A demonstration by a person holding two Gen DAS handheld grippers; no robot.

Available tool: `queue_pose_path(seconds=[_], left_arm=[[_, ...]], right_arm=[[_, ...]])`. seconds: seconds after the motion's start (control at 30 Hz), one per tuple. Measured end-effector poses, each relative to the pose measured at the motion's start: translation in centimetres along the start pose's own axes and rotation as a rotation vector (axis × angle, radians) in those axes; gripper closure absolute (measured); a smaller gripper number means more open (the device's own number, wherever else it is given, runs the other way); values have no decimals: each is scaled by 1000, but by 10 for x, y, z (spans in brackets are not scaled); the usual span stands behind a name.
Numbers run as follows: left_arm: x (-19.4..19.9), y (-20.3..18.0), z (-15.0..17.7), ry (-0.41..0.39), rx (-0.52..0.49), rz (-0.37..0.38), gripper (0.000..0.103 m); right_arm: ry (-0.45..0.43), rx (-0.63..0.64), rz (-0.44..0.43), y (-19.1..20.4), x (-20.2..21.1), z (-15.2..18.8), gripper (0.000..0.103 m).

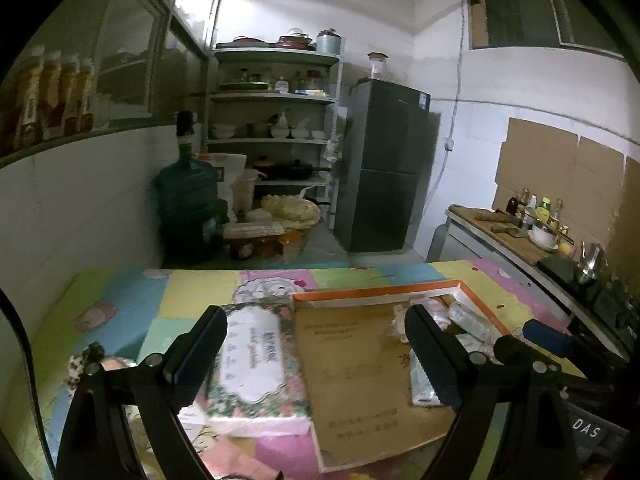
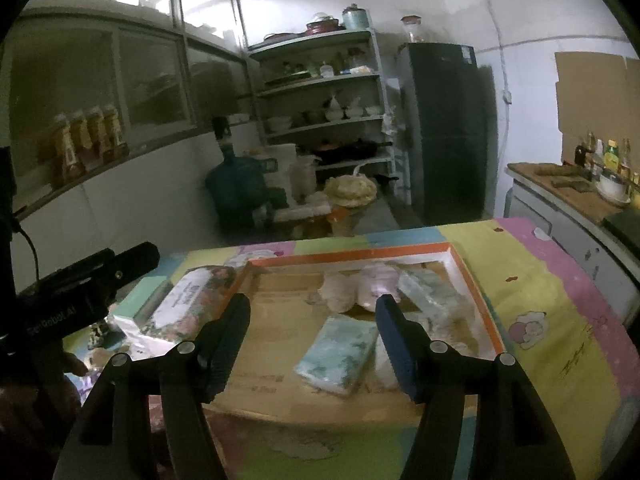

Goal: Organize soft objects
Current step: 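Move both tools back from the tray over the pile of soft items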

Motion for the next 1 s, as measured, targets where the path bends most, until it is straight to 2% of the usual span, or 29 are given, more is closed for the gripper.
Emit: queue_pose_path(seconds=[0.3,0.7,1.0], left_arm=[[23,30,12,-14,27,-36,12],[51,95,36,-28,100,-118,12],[67,137,58,-18,162,-174,12]], right_arm=[[4,26,-25,29,3,6,36],[16,77,-39,67,4,16,36],[46,148,-87,101,-2,26,36]])
Point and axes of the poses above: each gripper's, at about its wrist camera, not at the fingertips, and x roughly against the way its jaws point, y to its left, z to its underside, the point moved 1 cm from there along -x, roughly the way its jaws point, and after that the axes turned 9 degrees about y, right-handed, at the moved point
